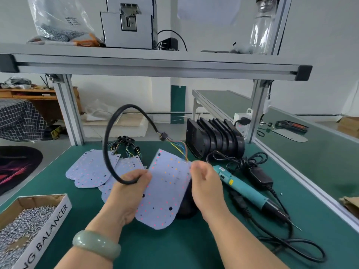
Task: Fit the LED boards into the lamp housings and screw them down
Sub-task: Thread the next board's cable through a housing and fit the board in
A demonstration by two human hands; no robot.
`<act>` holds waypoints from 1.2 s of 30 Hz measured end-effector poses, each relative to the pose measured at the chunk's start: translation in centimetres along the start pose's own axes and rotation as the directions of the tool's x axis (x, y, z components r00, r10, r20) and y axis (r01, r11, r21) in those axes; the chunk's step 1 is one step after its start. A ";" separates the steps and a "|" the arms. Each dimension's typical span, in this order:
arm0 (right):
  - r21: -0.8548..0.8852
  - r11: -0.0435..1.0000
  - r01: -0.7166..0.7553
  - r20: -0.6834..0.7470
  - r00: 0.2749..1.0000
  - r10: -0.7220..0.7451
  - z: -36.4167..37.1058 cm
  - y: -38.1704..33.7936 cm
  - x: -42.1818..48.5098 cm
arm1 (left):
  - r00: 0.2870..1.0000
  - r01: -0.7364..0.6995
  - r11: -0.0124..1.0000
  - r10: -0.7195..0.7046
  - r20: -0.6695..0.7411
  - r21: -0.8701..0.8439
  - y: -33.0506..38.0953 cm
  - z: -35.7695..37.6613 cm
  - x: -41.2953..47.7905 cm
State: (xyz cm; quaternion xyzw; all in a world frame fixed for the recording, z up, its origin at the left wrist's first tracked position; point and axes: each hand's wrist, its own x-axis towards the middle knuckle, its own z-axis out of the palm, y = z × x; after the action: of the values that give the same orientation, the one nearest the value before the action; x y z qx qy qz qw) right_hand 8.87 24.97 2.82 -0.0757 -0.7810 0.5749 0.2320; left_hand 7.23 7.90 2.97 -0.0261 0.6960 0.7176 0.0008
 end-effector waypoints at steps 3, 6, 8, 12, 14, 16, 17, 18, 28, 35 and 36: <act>-0.276 0.955 -0.108 -0.002 0.994 0.111 -0.6 1.8 0.3 | 0.980 -0.029 0.986 -0.004 -0.199 -0.163 0.3 -0.8 1.0; -0.574 0.800 -0.174 0.137 0.943 0.304 -1.3 2.8 0.5 | 0.973 -0.064 0.924 -0.026 -0.230 -0.378 0.8 -2.1 1.4; -0.533 0.824 -0.191 0.107 0.951 0.289 -1.4 2.5 0.6 | 0.988 -0.028 0.872 -0.049 -0.144 -0.488 0.6 -2.4 1.5; -0.221 0.955 -0.196 0.046 0.976 0.211 -1.9 2.5 0.6 | 0.996 0.079 0.856 -0.084 0.013 -0.510 0.5 -1.5 0.9; -0.138 0.978 -0.159 0.027 0.986 0.164 -2.1 2.4 0.3 | 0.995 0.097 0.870 -0.083 0.051 -0.483 0.4 -0.6 0.7; -0.094 0.992 -0.088 0.021 0.996 0.090 -2.2 2.3 -0.1 | 0.994 0.101 0.889 -0.073 0.081 -0.446 0.4 0.1 0.3; -0.094 0.994 -0.052 0.022 0.998 0.054 -2.2 2.3 -0.2 | 0.994 0.095 0.899 -0.063 0.089 -0.428 0.5 0.4 0.4; -0.097 0.995 -0.020 0.026 0.999 0.023 -2.2 2.2 -0.3 | 0.995 0.087 0.904 -0.056 0.087 -0.417 0.5 0.4 0.5; -0.085 0.932 0.352 -0.038 0.934 -0.356 -2.1 1.4 -1.4 | 0.994 -0.023 0.910 0.063 0.084 -0.413 2.5 0.4 -0.4; 0.113 0.944 0.310 -0.010 0.950 -0.311 -2.5 1.4 -1.1 | 0.990 0.009 0.886 0.058 0.131 -0.463 3.7 0.5 -1.0; 0.129 0.946 0.297 0.013 0.954 -0.301 -2.7 1.4 -1.0 | 0.990 0.027 0.865 0.046 0.134 -0.501 4.1 0.5 -1.0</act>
State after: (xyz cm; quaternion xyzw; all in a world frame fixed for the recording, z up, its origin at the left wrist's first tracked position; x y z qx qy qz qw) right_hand 10.76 27.35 1.88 0.0678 -0.7495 0.5822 0.3078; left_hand 8.03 8.27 7.09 0.0289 0.4837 0.8738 0.0398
